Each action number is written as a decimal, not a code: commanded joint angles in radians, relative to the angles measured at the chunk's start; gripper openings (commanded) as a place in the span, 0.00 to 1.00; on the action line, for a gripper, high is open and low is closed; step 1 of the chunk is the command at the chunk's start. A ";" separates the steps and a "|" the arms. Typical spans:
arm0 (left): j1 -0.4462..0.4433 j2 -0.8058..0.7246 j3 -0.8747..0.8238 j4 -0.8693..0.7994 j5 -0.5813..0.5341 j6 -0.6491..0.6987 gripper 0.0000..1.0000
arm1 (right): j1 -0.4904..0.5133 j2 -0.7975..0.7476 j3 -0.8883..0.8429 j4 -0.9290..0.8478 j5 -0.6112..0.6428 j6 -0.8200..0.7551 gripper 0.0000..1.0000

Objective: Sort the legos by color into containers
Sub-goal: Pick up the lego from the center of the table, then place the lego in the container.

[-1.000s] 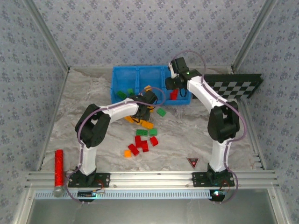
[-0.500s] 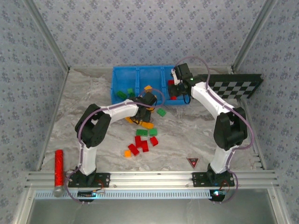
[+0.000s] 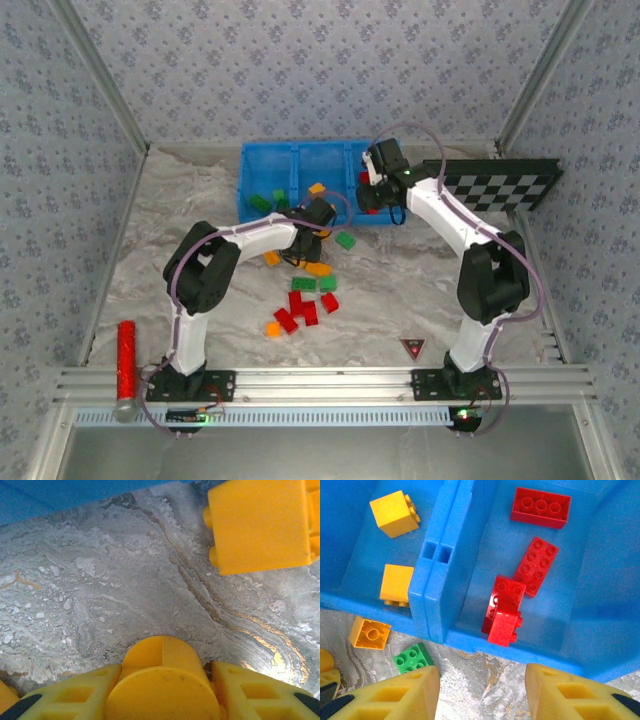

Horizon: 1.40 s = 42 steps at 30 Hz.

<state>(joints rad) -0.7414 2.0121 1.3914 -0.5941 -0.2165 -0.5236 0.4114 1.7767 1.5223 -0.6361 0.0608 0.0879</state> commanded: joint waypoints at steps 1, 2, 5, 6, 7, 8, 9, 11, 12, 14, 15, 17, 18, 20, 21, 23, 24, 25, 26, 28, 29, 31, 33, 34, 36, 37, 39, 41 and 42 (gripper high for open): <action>0.007 -0.007 -0.010 -0.014 0.007 -0.001 0.38 | 0.005 -0.067 -0.035 -0.037 0.015 -0.008 0.50; 0.008 -0.024 -0.012 -0.013 0.006 -0.003 0.37 | 0.006 -0.082 -0.052 -0.038 0.007 -0.008 0.50; 0.014 -0.070 0.006 -0.014 0.006 -0.001 0.37 | 0.014 -0.137 -0.123 -0.019 -0.035 -0.022 0.50; 0.016 -0.081 0.019 -0.015 0.004 0.003 0.37 | 0.021 -0.152 -0.146 -0.011 -0.049 -0.033 0.50; 0.019 -0.090 0.040 -0.019 0.005 0.009 0.37 | 0.031 -0.167 -0.173 -0.003 -0.056 -0.048 0.51; 0.022 -0.098 0.062 -0.024 0.006 0.017 0.37 | 0.043 -0.177 -0.199 0.002 -0.057 -0.062 0.50; 0.026 -0.102 0.085 -0.027 0.008 0.024 0.37 | 0.060 -0.181 -0.219 0.001 -0.057 -0.076 0.51; 0.038 -0.108 0.136 -0.033 0.021 0.039 0.37 | 0.087 -0.184 -0.251 -0.004 -0.053 -0.086 0.51; 0.046 -0.106 0.163 -0.034 0.029 0.047 0.37 | 0.104 -0.190 -0.272 0.003 -0.052 -0.088 0.51; 0.061 -0.099 0.215 -0.037 0.045 0.061 0.37 | 0.135 -0.201 -0.309 0.025 -0.059 -0.091 0.52; 0.067 -0.093 0.243 -0.036 0.052 0.067 0.37 | 0.152 -0.207 -0.321 0.030 -0.067 -0.097 0.52; 0.081 -0.072 0.297 -0.034 0.059 0.080 0.37 | 0.184 -0.215 -0.371 0.093 -0.090 -0.125 0.53; 0.087 -0.058 0.329 -0.035 0.062 0.085 0.37 | 0.198 -0.214 -0.386 0.126 -0.109 -0.151 0.54; 0.099 -0.028 0.383 -0.026 0.070 0.096 0.38 | 0.220 -0.211 -0.406 0.177 -0.155 -0.199 0.56; 0.105 -0.009 0.414 -0.020 0.071 0.101 0.38 | 0.233 -0.205 -0.409 0.193 -0.171 -0.228 0.57; 0.118 0.035 0.476 -0.016 0.077 0.108 0.38 | 0.256 -0.188 -0.409 0.224 -0.187 -0.264 0.58; 0.123 0.064 0.517 -0.019 0.084 0.112 0.38 | 0.271 -0.178 -0.406 0.238 -0.188 -0.281 0.59; 0.127 0.091 0.549 -0.024 0.089 0.115 0.38 | 0.280 -0.169 -0.408 0.253 -0.187 -0.293 0.59; 0.131 0.121 0.598 -0.028 0.095 0.119 0.38 | 0.291 -0.158 -0.409 0.268 -0.187 -0.306 0.60; 0.137 0.178 0.674 -0.042 0.102 0.125 0.38 | 0.304 -0.138 -0.412 0.293 -0.186 -0.323 0.60; 0.141 0.214 0.713 -0.048 0.103 0.128 0.38 | 0.309 -0.129 -0.417 0.310 -0.188 -0.332 0.60; 0.148 0.280 0.794 -0.070 0.105 0.129 0.38 | 0.318 -0.113 -0.428 0.338 -0.184 -0.347 0.60; 0.154 0.349 0.886 -0.105 0.100 0.131 0.38 | 0.323 -0.095 -0.435 0.359 -0.183 -0.363 0.60; 0.156 0.376 0.925 -0.120 0.096 0.135 0.38 | 0.324 -0.088 -0.436 0.366 -0.182 -0.368 0.60; 0.157 0.440 1.020 -0.154 0.096 0.140 0.38 | 0.325 -0.068 -0.434 0.377 -0.178 -0.375 0.60; 0.157 0.464 1.059 -0.167 0.095 0.140 0.38 | 0.327 -0.058 -0.429 0.375 -0.175 -0.379 0.61; 0.157 0.514 1.143 -0.198 0.098 0.144 0.39 | 0.332 -0.035 -0.416 0.370 -0.170 -0.388 0.61; 0.158 0.552 1.201 -0.226 0.095 0.142 0.41 | 0.337 -0.016 -0.404 0.365 -0.168 -0.398 0.62; 0.159 0.564 1.216 -0.238 0.092 0.138 0.42 | 0.339 -0.005 -0.397 0.365 -0.169 -0.399 0.62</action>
<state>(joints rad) -0.5858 2.5561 2.5179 -0.7593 -0.1261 -0.4004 0.7372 1.7424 1.0977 -0.2787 -0.1093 -0.2787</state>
